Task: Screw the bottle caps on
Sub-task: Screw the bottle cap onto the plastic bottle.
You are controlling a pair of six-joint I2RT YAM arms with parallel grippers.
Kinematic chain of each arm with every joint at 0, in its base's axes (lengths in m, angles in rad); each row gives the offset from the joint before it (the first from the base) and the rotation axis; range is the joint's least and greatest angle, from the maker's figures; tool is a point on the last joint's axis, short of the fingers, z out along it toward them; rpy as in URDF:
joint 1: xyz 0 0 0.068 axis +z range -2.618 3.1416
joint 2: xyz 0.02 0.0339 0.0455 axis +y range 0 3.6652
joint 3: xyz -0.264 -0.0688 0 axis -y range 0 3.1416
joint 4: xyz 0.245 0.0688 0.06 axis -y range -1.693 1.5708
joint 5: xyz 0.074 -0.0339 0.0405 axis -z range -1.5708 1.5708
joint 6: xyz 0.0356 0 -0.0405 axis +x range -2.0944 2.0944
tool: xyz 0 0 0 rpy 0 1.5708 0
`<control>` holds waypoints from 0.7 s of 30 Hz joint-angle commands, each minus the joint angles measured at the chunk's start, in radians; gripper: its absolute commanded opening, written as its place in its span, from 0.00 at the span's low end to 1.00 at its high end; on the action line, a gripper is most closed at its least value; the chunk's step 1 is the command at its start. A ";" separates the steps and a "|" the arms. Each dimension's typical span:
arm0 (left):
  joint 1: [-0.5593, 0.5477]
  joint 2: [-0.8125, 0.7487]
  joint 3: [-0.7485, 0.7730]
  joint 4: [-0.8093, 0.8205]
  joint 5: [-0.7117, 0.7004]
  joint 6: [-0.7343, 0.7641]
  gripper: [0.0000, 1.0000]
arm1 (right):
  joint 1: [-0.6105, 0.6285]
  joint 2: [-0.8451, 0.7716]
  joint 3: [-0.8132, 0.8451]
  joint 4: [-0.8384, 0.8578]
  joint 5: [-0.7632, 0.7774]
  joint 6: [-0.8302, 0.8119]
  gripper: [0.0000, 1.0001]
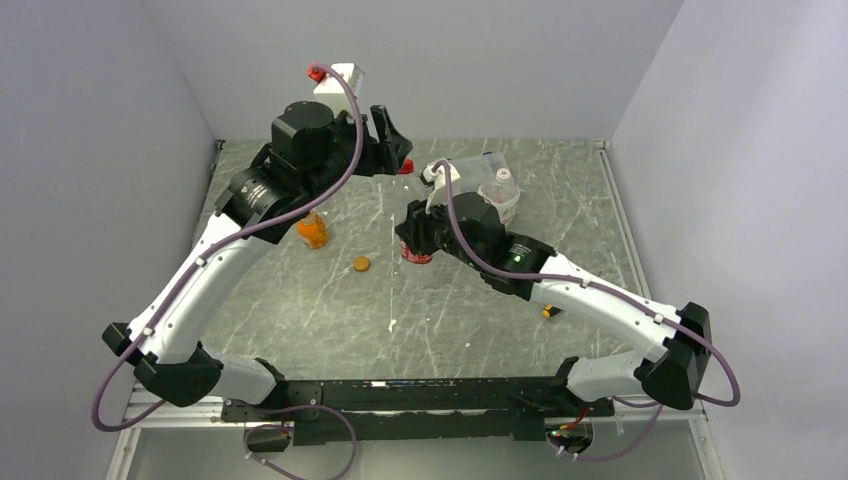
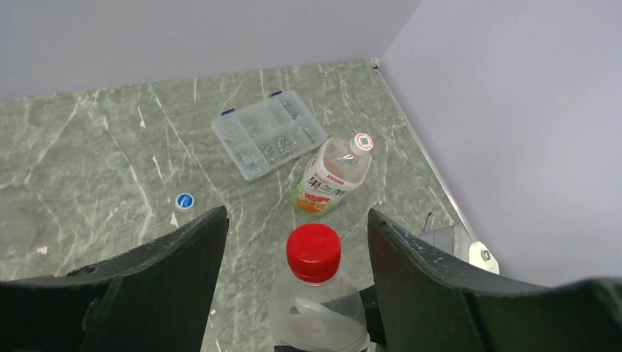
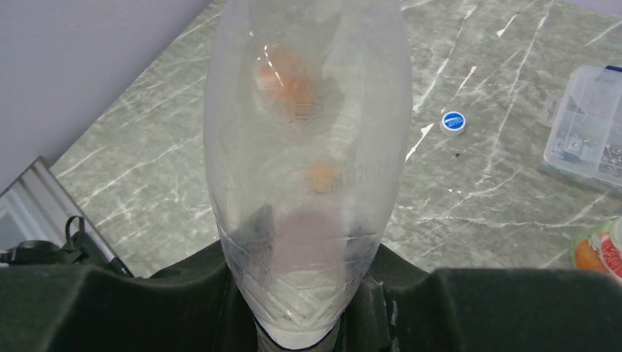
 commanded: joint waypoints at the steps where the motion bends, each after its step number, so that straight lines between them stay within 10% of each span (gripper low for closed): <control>1: -0.006 -0.013 -0.013 0.016 -0.035 -0.045 0.72 | 0.007 0.014 0.058 0.042 0.075 -0.007 0.19; 21: -0.008 0.042 -0.057 0.030 -0.006 -0.072 0.58 | 0.012 0.045 0.083 0.028 0.069 -0.015 0.18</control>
